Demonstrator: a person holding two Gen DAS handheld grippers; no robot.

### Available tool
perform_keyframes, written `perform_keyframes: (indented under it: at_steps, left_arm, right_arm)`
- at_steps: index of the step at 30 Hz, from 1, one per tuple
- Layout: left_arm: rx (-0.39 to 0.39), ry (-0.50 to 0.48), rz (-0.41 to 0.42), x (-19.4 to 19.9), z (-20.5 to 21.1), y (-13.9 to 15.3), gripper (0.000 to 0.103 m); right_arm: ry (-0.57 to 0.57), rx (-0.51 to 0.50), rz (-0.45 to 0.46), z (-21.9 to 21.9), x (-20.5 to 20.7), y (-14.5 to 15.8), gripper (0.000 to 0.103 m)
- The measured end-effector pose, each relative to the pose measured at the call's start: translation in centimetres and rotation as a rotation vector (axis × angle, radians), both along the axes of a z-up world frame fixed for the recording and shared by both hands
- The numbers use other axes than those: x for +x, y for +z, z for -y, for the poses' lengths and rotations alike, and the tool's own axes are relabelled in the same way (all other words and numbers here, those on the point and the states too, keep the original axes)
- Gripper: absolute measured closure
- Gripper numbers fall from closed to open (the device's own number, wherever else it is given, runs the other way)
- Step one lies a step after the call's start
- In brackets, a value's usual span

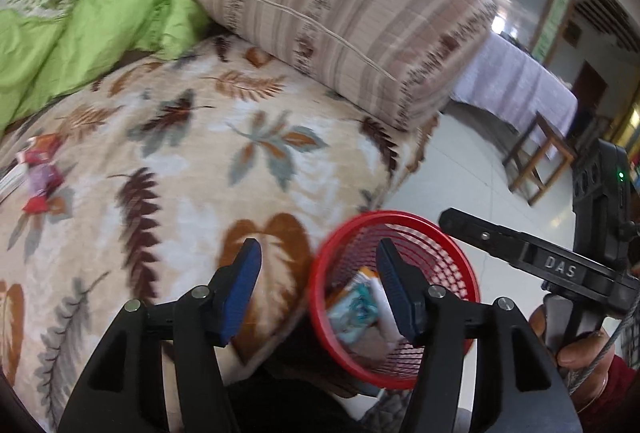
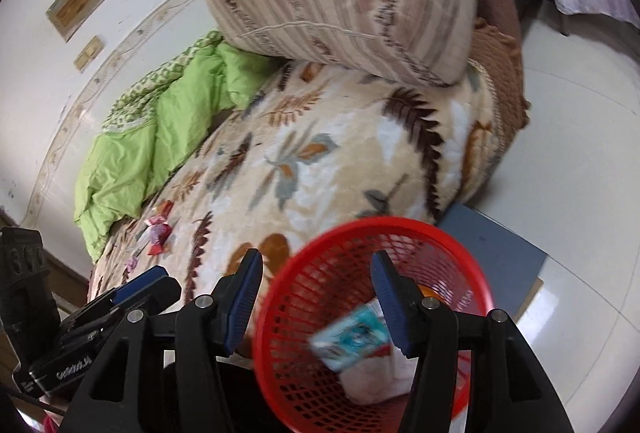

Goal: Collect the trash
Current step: 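Carry both items over the red basket and open both grippers, then move both tools back over the remaining trash on the bed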

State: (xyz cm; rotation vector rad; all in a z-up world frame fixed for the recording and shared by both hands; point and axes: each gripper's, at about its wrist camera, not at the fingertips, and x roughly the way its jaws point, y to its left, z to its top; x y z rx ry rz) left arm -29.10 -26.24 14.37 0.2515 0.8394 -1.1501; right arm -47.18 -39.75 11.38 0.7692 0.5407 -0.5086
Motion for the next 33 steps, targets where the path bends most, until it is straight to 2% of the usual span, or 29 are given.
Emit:
perform_keyframes:
  at_steps: [10, 15, 17, 23, 27, 30, 33]
  left_arm:
    - [-0.013, 0.239, -0.012, 8.2, -7.3, -0.1, 0.043]
    - [-0.014, 0.401, -0.006, 13.1, -11.6, -0.4, 0.043]
    - [-0.016, 0.465, 0.01, 14.9, -13.4, -0.5, 0.043]
    - [0.01, 0.697, 0.043, 21.6, -19.2, -1.9, 0.043]
    - [0.003, 0.81, -0.002, 25.5, -22.9, -4.0, 0.043]
    - [0.001, 0.859, -0.055, 28.1, -24.8, -5.2, 0.043]
    - [-0.021, 0.88, -0.072, 29.7, -25.6, -5.5, 0.043]
  right_arm:
    - [0.194, -0.02, -0.001, -4.2, 7.9, 0.7, 0.04]
    - [0.3, -0.04, -0.022, -6.8, 12.7, 0.9, 0.039]
    - [0.347, -0.045, -0.04, -7.8, 14.9, 0.8, 0.036]
    - [0.462, -0.051, -0.052, -11.3, 23.2, 0.9, 0.033]
    - [0.51, -0.03, -0.064, -13.3, 29.9, 0.4, 0.032]
    - [0.517, -0.013, -0.086, -14.1, 34.5, -0.6, 0.032]
    - [0.504, -0.001, -0.118, -14.5, 39.4, -2.0, 0.032]
